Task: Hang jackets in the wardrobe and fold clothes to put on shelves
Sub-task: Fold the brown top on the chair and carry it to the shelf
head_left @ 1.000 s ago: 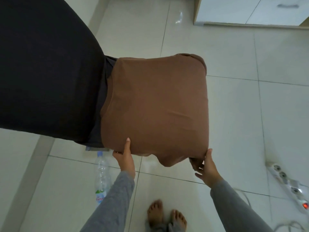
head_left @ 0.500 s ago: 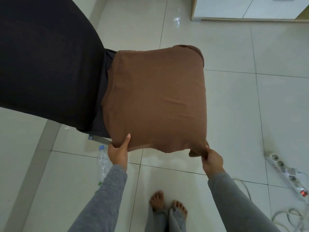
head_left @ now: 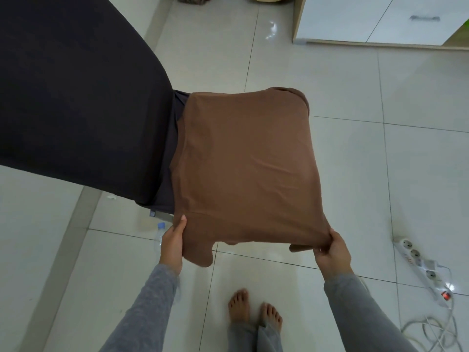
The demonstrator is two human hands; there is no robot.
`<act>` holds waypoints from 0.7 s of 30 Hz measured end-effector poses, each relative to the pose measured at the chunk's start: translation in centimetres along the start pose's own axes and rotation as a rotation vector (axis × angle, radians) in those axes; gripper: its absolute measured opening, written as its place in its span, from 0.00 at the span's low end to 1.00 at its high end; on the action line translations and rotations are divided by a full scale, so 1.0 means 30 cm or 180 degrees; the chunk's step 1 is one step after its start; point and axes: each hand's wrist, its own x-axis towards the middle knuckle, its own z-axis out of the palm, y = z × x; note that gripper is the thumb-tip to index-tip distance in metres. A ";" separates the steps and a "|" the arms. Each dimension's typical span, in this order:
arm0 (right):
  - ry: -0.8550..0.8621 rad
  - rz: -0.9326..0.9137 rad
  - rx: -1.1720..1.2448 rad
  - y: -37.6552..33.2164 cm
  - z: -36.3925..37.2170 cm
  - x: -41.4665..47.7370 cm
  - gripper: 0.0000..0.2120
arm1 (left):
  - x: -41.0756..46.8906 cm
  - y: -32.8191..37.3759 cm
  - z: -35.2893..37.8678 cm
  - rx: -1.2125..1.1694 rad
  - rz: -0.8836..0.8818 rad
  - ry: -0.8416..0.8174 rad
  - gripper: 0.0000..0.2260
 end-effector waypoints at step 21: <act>0.1025 -0.2052 -0.1227 -0.316 0.388 0.040 0.14 | 0.313 0.554 0.289 -0.0528 -0.0242 0.0696 0.04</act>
